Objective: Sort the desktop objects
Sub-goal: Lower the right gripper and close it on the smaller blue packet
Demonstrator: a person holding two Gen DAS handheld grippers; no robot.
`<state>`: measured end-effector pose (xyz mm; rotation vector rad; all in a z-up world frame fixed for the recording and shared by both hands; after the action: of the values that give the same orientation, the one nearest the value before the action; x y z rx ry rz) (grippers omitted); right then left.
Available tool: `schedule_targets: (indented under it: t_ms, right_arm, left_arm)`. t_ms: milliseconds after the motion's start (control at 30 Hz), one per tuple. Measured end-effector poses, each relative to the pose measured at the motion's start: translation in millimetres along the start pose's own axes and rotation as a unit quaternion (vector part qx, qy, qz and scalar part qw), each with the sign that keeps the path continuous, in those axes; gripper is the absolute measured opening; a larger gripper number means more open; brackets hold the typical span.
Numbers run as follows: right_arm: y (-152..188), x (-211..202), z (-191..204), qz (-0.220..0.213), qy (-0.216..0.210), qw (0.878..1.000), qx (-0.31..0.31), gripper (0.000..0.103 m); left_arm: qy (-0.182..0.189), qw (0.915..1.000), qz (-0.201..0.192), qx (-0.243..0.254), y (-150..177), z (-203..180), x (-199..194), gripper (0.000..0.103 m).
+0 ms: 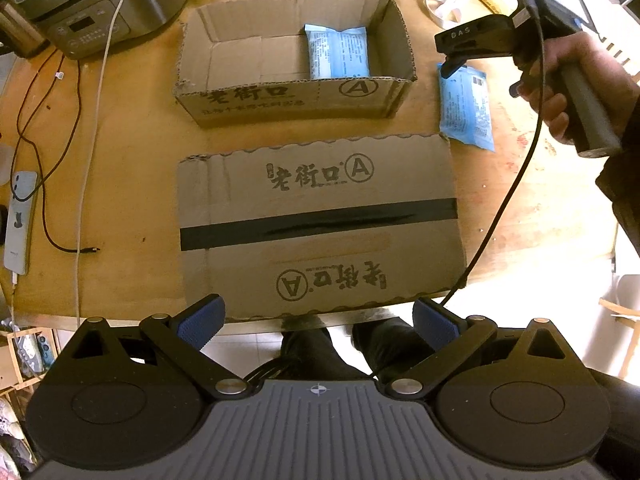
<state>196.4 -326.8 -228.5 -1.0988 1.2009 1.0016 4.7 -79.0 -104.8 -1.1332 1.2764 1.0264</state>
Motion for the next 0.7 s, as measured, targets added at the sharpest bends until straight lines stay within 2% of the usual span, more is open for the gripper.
schedule_targets:
  t_ms: [700]
  right_arm:
    - [10, 28, 5, 0.000, 0.012, 1.000, -0.006, 0.103]
  left_arm:
    - [-0.002, 1.0000, 0.005, -0.004, -1, 6, 3, 0.103]
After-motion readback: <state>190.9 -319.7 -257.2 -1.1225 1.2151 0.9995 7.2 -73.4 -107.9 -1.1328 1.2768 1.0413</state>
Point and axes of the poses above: each gripper's, at about its wrist camera, not at the fingertips, and x roughly the way its jaws point, z to its left, y to its underside, the point moved 9 cm from there along x, roughly the way its jaws point, and after that the axes turned 1 degree about -x, right-handed, at the moved point
